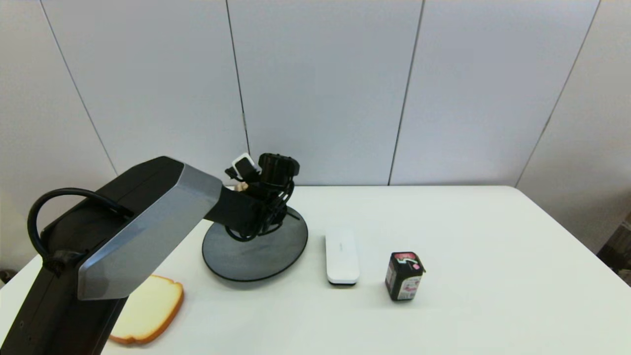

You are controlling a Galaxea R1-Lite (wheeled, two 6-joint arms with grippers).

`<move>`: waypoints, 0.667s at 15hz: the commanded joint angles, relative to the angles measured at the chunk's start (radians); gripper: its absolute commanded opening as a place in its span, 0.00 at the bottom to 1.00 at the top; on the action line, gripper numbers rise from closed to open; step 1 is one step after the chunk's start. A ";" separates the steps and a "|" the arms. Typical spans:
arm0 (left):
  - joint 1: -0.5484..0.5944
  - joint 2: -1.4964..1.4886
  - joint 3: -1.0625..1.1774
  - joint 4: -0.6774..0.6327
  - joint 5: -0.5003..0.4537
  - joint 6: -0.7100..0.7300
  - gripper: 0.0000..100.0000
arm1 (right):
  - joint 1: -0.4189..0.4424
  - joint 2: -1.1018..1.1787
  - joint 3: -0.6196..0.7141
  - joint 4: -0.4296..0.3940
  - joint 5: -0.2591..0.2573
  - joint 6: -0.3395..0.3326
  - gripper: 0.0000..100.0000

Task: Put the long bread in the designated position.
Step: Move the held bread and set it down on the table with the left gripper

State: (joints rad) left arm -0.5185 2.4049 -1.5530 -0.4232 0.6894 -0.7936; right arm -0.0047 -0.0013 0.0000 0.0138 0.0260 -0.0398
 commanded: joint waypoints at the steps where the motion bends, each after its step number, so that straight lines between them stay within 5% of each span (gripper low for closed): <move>1: -0.002 -0.015 0.013 -0.003 0.004 -0.009 0.00 | 0.000 0.001 0.000 0.000 0.000 0.000 1.00; 10: -0.008 -0.015 0.010 -0.005 0.002 -0.009 0.00 | 0.000 0.001 0.000 0.000 0.000 0.000 1.00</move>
State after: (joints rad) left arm -0.5247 2.3909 -1.5419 -0.4243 0.6879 -0.7981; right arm -0.0047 -0.0013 0.0000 0.0134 0.0257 -0.0394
